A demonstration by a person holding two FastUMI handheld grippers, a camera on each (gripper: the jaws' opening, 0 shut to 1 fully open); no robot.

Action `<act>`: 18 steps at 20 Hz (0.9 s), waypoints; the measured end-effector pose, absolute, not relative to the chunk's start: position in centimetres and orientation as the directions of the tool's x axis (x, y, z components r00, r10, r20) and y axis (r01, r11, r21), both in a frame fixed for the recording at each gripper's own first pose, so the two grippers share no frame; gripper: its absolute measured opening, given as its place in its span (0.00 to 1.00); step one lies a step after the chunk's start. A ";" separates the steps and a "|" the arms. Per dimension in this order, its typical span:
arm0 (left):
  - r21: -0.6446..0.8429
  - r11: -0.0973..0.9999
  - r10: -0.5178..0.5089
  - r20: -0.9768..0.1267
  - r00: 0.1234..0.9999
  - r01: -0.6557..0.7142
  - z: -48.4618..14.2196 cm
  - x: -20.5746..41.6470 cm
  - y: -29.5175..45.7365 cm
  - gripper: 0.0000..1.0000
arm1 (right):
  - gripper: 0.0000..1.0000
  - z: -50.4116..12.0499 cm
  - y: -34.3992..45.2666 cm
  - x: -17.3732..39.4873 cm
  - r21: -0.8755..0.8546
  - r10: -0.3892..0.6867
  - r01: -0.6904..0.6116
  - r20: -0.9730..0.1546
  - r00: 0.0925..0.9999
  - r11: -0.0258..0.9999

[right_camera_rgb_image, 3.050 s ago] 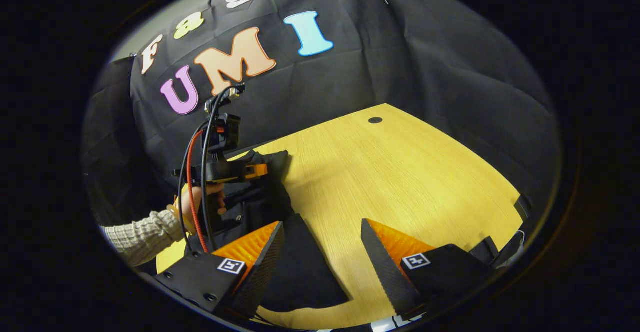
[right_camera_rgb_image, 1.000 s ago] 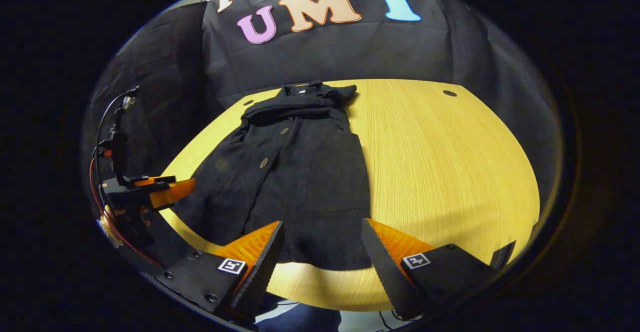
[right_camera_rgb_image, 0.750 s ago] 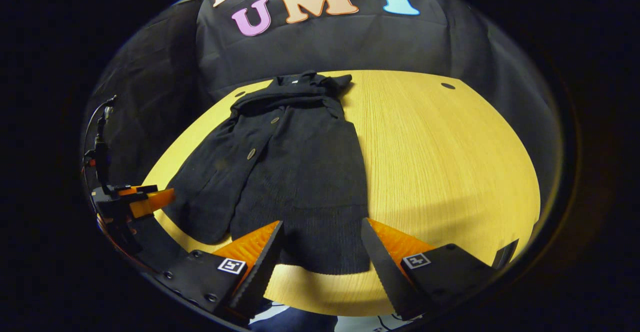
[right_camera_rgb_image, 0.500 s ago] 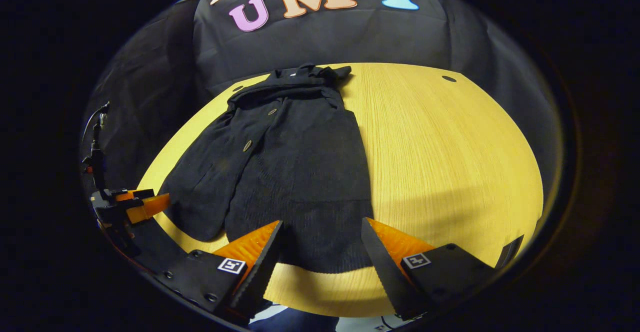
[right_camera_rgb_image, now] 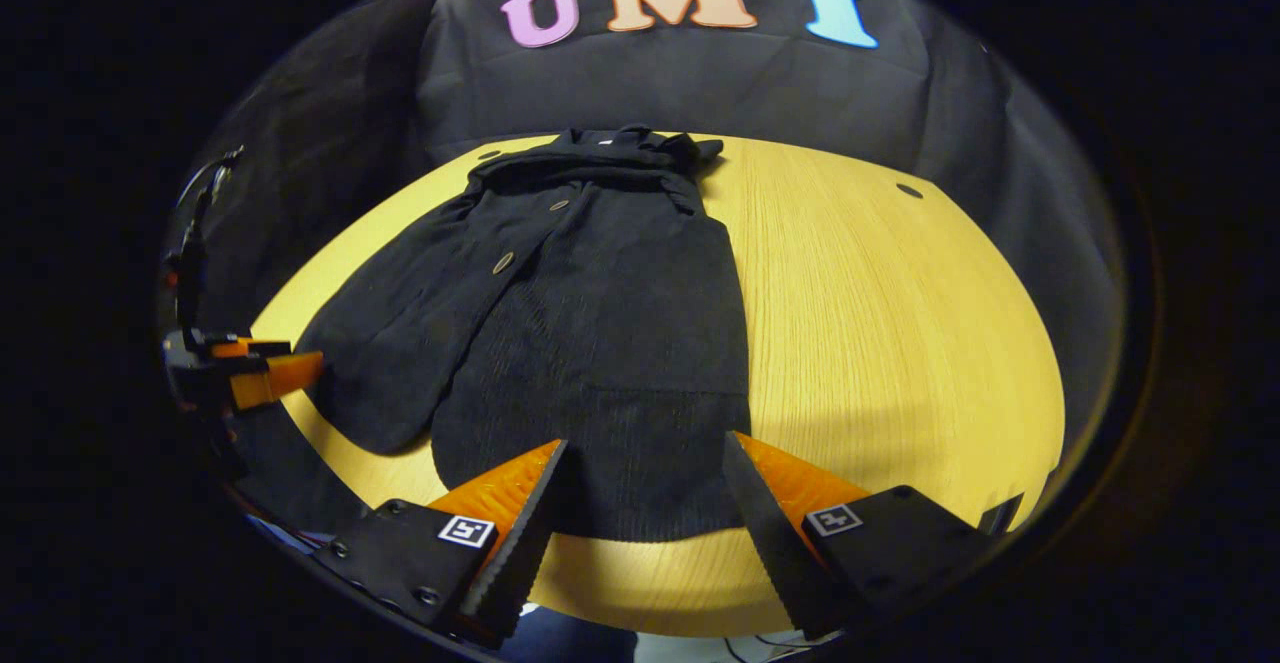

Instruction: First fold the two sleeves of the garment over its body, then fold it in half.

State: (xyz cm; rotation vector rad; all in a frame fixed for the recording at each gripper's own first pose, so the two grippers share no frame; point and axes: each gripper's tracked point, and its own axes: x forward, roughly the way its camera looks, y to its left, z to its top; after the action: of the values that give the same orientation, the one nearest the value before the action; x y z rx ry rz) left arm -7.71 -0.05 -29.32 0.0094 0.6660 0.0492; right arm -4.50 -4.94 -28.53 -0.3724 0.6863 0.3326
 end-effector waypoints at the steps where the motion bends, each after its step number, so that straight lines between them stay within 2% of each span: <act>1: 0.017 0.999 0.047 -0.609 0.792 -0.046 -29.3 -7.6 -0.1 0.93 | 0.97 -28.7 -4.9 -4.3 -0.216 0.172 -0.408 -0.664 0.727 0.887; 2: 0.000 0.999 0.041 -0.605 0.795 -0.052 -29.4 -7.8 -0.1 0.93 | 0.89 -28.8 -5.1 -4.3 -0.206 0.172 -0.399 -0.664 0.728 0.893; 4: -0.047 0.996 0.030 -0.595 0.803 -0.072 -29.5 -7.8 -0.4 0.90 | 0.91 -28.6 -5.1 -4.2 -0.202 0.174 -0.392 -0.655 0.735 0.898; 6: -0.050 0.997 0.017 -0.593 0.805 -0.058 -29.7 -7.8 -1.1 0.86 | 0.80 -28.6 -4.8 -4.4 -0.192 0.186 -0.397 -0.650 0.736 0.897; 7: -0.045 0.998 0.006 -0.595 0.804 -0.041 -29.7 -7.7 -1.6 0.84 | 0.71 -28.6 -4.8 -4.4 -0.193 0.188 -0.399 -0.650 0.737 0.896; 8: -0.040 0.999 -0.002 -0.598 0.801 -0.028 -29.7 -7.6 -1.8 0.72 | 0.68 -28.8 -4.7 -4.4 -0.195 0.192 -0.406 -0.651 0.735 0.893; 9: -0.044 0.999 -0.015 -0.599 0.801 -0.014 -29.6 -7.5 -2.3 0.66 | 0.63 -28.9 -4.5 -4.4 -0.193 0.197 -0.414 -0.655 0.729 0.890; 12: -0.057 0.998 -0.056 -0.597 0.800 0.028 -29.7 -7.5 -3.4 0.27 | 0.42 -29.1 -4.1 -4.8 -0.172 0.207 -0.416 -0.663 0.720 0.893; 13: -0.057 0.998 -0.059 -0.593 0.803 0.031 -29.6 -7.4 -3.6 0.22 | 0.24 -29.1 -3.8 -4.6 -0.164 0.215 -0.421 -0.666 0.715 0.892; 14: -0.057 0.998 -0.062 -0.595 0.801 0.036 -29.7 -7.5 -3.8 0.10 | 0.30 -29.1 -3.7 -4.9 -0.159 0.216 -0.419 -0.667 0.713 0.894; 15: -0.052 0.998 -0.062 -0.595 0.801 0.038 -29.7 -7.5 -3.8 0.07 | 0.16 -29.1 -3.7 -4.8 -0.158 0.216 -0.421 -0.669 0.711 0.893; 16: -0.048 0.998 -0.059 -0.599 0.799 0.037 -29.7 -7.4 -3.8 0.02 | 0.12 -29.0 -3.7 -4.8 -0.157 0.219 -0.423 -0.669 0.710 0.893; 17: -0.046 0.998 -0.054 -0.599 0.799 0.033 -29.7 -7.5 -3.8 0.01 | 0.16 -29.1 -3.7 -4.9 -0.153 0.220 -0.423 -0.672 0.707 0.893; 18: -0.043 0.999 -0.049 -0.598 0.800 0.030 -29.7 -7.5 -3.8 0.01 | 0.16 -29.0 -3.7 -4.9 -0.146 0.223 -0.422 -0.671 0.707 0.895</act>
State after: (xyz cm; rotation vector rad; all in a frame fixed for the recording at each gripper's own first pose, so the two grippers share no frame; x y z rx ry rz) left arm -7.48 -3.80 -29.74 -0.0317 0.6422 -0.0424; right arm -4.94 -3.71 -29.05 -0.3013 0.7001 0.3646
